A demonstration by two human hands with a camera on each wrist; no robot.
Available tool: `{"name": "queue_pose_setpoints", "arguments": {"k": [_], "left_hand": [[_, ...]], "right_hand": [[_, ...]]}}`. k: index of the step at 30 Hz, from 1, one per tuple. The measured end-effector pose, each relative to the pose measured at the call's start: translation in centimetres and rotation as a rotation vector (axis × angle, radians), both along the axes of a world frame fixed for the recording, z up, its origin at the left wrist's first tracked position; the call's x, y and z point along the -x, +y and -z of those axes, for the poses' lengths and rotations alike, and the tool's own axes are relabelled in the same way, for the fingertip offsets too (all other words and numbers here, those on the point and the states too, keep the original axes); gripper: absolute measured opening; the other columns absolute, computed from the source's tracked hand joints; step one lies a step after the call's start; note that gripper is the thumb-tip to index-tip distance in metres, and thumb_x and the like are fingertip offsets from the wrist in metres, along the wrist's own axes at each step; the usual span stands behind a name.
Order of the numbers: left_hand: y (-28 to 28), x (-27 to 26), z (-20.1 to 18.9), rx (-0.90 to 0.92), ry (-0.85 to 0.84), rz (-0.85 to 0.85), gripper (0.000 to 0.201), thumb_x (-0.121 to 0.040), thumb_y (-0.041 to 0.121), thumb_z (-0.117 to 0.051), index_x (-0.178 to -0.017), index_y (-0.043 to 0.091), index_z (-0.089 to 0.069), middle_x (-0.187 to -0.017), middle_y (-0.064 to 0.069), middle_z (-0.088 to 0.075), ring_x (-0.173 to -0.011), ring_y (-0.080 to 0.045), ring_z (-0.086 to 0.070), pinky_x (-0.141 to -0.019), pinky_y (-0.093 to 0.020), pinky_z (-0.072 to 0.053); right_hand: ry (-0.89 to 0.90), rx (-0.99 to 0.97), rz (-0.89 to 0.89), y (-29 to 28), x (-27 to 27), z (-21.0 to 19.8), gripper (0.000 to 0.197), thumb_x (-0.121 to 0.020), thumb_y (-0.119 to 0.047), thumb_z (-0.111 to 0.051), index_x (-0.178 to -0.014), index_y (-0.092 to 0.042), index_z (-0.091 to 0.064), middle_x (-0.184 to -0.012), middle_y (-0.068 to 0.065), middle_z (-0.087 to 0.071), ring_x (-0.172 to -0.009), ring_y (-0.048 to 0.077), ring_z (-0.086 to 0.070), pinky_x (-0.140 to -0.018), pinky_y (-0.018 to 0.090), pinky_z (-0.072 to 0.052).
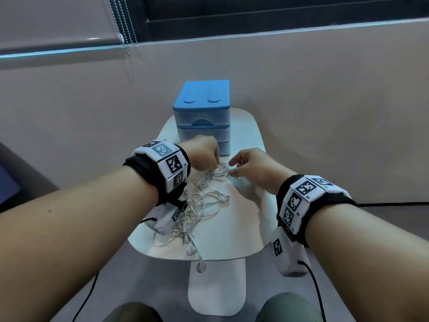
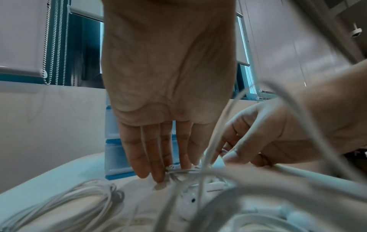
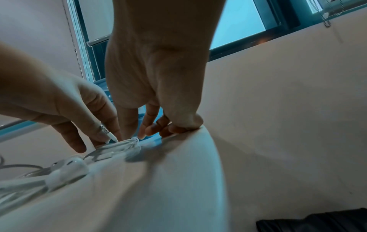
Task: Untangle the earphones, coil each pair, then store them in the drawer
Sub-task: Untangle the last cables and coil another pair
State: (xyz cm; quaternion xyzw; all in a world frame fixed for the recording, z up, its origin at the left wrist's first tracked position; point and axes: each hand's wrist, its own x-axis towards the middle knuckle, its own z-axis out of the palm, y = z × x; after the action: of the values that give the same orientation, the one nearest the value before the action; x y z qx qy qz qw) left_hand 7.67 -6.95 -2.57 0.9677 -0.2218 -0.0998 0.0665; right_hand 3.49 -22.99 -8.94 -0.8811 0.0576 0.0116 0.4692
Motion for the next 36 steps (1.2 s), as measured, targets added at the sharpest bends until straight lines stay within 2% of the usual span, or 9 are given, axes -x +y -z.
{"name": "queue_pose_setpoints", "arguments": {"k": [4,10,15,20,23,25,29,32,36], "left_hand": [[0.4,0.6,-0.3,0.029,0.022,-0.025,0.018,-0.092,0.014,-0.07,-0.106,0.021,-0.078,-0.106,0.003,-0.073,-0.09,-0.015,-0.066,-0.061,-0.023,-0.049],[1.3,1.9,-0.9,0.031,0.047,-0.038,0.03,-0.091,0.01,-0.065,-0.115,0.022,-0.075,-0.117,-0.001,-0.071,-0.102,-0.021,-0.067,-0.091,-0.036,-0.059],[3.0,3.7,-3.2,0.099,0.046,-0.021,0.04,-0.094,0.004,-0.06,-0.13,0.019,-0.069,-0.128,0.0,-0.068,-0.111,-0.021,-0.066,-0.097,-0.036,-0.057],[7.2,6.5,-4.0,0.295,0.038,-0.066,0.032,-0.094,0.007,-0.067,-0.124,0.018,-0.072,-0.125,0.002,-0.07,-0.112,-0.015,-0.065,-0.099,-0.027,-0.051],[9.9,8.8,-2.6,0.321,0.006,-0.102,0.024,-0.095,0.017,-0.069,-0.118,0.018,-0.073,-0.118,0.002,-0.072,-0.1,-0.012,-0.065,-0.082,-0.02,-0.045],[11.2,10.2,-1.1,0.284,0.025,-0.113,0.029,-0.095,0.025,-0.07,-0.123,0.023,-0.069,-0.123,0.002,-0.068,-0.103,-0.014,-0.062,-0.084,-0.021,-0.042],[11.7,11.5,1.9,0.255,0.232,-0.018,0.07,-0.078,0.054,-0.076,-0.141,0.036,-0.05,-0.129,0.004,-0.06,-0.113,-0.015,-0.058,-0.103,-0.032,-0.046],[10.8,11.9,3.5,0.212,0.194,0.02,0.094,-0.056,0.074,-0.072,-0.139,0.037,-0.047,-0.124,0.005,-0.058,-0.11,-0.016,-0.058,-0.102,-0.037,-0.047],[9.9,12.6,4.0,0.171,0.099,-0.094,0.037,-0.079,0.039,-0.076,-0.101,0.022,-0.051,-0.103,0.001,-0.06,-0.093,-0.021,-0.057,-0.074,-0.035,-0.046]], "right_hand": [[0.062,0.053,-0.016,0.2,0.4,-1.1,0.023,-0.087,-0.014,-0.08,-0.109,-0.01,-0.076,-0.082,-0.003,-0.063,-0.074,0.012,-0.055,-0.066,0.023,-0.041],[0.133,0.142,-0.032,0.9,1.1,-2.9,0.02,-0.088,-0.017,-0.079,-0.106,-0.009,-0.078,-0.078,-0.003,-0.066,-0.071,0.013,-0.057,-0.057,0.023,-0.04],[0.166,0.32,-0.04,1.1,2.7,-4.8,0.035,-0.093,-0.023,-0.073,-0.122,-0.005,-0.071,-0.119,0.011,-0.072,-0.11,0.028,-0.067,-0.094,0.034,-0.054],[0.054,0.25,0.045,1.9,5.7,-3.9,0.032,-0.091,-0.027,-0.075,-0.12,-0.017,-0.067,-0.125,0.01,-0.062,-0.097,0.028,-0.063,-0.076,0.031,-0.052],[0.056,0.239,0.032,3.3,7.7,-2.9,0.033,-0.089,-0.034,-0.076,-0.119,-0.024,-0.065,-0.123,0.006,-0.058,-0.095,0.022,-0.06,-0.076,0.027,-0.045],[0.078,0.258,-0.013,4.3,8.8,-3.0,0.037,-0.089,-0.039,-0.076,-0.121,-0.024,-0.064,-0.119,0.003,-0.055,-0.101,0.023,-0.058,-0.079,0.028,-0.043],[0.091,0.301,-0.091,5.9,10.1,-3.3,0.034,-0.085,-0.043,-0.078,-0.111,-0.025,-0.065,-0.112,0.002,-0.058,-0.1,0.022,-0.058,-0.08,0.03,-0.045],[0.097,0.425,-0.148,6.6,10.6,-2.9,0.028,-0.082,-0.039,-0.081,-0.103,-0.027,-0.066,-0.116,0.004,-0.063,-0.095,0.021,-0.058,-0.076,0.027,-0.043],[0.115,0.463,-0.138,6.2,10.7,-2.8,0.029,-0.082,-0.027,-0.081,-0.105,-0.03,-0.064,-0.125,0.006,-0.059,-0.095,0.021,-0.056,-0.072,0.026,-0.042]]}}
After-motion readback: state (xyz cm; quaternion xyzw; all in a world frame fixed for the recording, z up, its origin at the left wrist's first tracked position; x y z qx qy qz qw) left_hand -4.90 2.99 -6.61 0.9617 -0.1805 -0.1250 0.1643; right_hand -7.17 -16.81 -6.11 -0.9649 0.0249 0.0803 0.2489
